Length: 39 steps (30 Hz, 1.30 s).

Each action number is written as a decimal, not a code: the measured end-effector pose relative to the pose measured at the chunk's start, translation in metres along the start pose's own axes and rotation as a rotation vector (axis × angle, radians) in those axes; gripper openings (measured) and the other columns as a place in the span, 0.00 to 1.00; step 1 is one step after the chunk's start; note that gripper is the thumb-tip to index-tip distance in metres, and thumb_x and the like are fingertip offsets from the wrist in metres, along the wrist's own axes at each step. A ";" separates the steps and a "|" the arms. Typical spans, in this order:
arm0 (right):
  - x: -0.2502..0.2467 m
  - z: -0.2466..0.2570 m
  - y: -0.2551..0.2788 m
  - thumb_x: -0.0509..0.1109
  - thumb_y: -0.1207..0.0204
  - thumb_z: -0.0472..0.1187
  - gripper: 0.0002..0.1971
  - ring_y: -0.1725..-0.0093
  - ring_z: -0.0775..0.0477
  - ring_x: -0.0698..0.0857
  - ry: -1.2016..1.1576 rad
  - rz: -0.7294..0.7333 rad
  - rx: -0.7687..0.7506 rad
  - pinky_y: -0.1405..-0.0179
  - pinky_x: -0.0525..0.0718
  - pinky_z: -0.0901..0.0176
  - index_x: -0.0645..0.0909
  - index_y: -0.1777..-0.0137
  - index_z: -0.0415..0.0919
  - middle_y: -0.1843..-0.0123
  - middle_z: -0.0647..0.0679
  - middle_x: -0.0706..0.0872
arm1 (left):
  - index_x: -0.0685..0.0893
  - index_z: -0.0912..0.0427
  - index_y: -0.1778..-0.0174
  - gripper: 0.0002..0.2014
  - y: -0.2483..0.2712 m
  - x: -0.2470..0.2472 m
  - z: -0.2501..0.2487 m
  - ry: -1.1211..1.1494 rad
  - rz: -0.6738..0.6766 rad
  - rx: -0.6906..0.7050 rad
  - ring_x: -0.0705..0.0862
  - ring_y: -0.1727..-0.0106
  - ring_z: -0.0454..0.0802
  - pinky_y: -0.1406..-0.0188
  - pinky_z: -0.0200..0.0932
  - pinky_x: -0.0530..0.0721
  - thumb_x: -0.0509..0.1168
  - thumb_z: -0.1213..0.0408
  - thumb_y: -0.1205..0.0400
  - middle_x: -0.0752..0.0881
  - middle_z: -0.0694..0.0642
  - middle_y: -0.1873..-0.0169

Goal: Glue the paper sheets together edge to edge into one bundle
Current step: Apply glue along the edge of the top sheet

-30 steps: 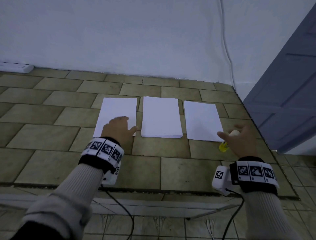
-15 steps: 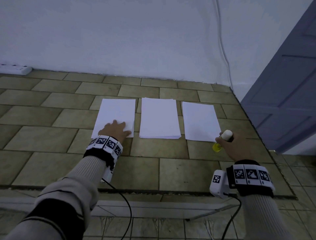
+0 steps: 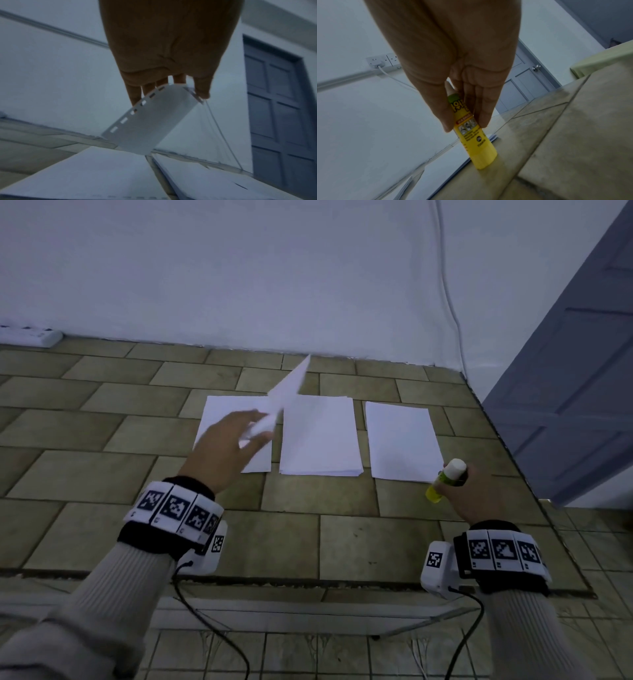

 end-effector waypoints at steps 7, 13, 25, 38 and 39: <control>0.000 0.003 0.002 0.75 0.27 0.35 0.22 0.50 0.47 0.76 -0.016 0.009 -0.014 0.55 0.70 0.57 0.76 0.34 0.33 0.40 0.36 0.83 | 0.81 0.47 0.30 0.21 0.050 0.048 -0.017 -0.111 0.495 0.268 0.61 0.24 0.35 0.25 0.23 0.49 0.71 0.54 0.20 0.73 0.46 0.25; 0.000 0.013 0.009 0.75 0.27 0.32 0.22 0.49 0.47 0.78 -0.073 0.043 -0.070 0.57 0.72 0.59 0.75 0.33 0.33 0.39 0.37 0.82 | 0.71 0.38 0.24 0.27 0.081 0.082 0.007 -0.432 0.817 0.267 0.45 0.14 0.48 0.15 0.51 0.48 0.70 0.49 0.20 0.55 0.47 0.15; 0.021 0.058 0.036 0.76 0.28 0.38 0.15 0.56 0.54 0.84 -0.207 0.170 -0.286 0.61 0.82 0.64 0.79 0.44 0.45 0.53 0.53 0.84 | 0.72 0.46 0.32 0.37 0.079 0.067 0.009 -0.470 0.481 0.017 0.73 0.34 0.44 0.38 0.40 0.71 0.48 0.23 0.27 0.74 0.46 0.31; 0.073 0.087 0.055 0.84 0.37 0.40 0.20 0.64 0.48 0.86 -0.325 0.240 -0.256 0.70 0.84 0.68 0.78 0.50 0.41 0.56 0.49 0.84 | 0.78 0.55 0.26 0.41 0.098 0.082 0.028 -0.526 0.400 0.139 0.69 0.20 0.58 0.23 0.65 0.65 0.48 0.31 0.26 0.75 0.57 0.25; 0.076 0.091 0.056 0.84 0.38 0.41 0.19 0.62 0.47 0.86 -0.307 0.233 -0.272 0.66 0.85 0.64 0.78 0.53 0.43 0.55 0.48 0.85 | 0.79 0.55 0.28 0.39 0.097 0.082 0.032 -0.518 0.386 0.155 0.71 0.22 0.58 0.24 0.64 0.66 0.51 0.31 0.25 0.77 0.56 0.26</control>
Point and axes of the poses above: each hand's wrist, its own y-axis away from the middle knuckle, its own x-axis out of the palm, z = x × y, the point moved 5 cm from there along -y, towards the middle knuckle
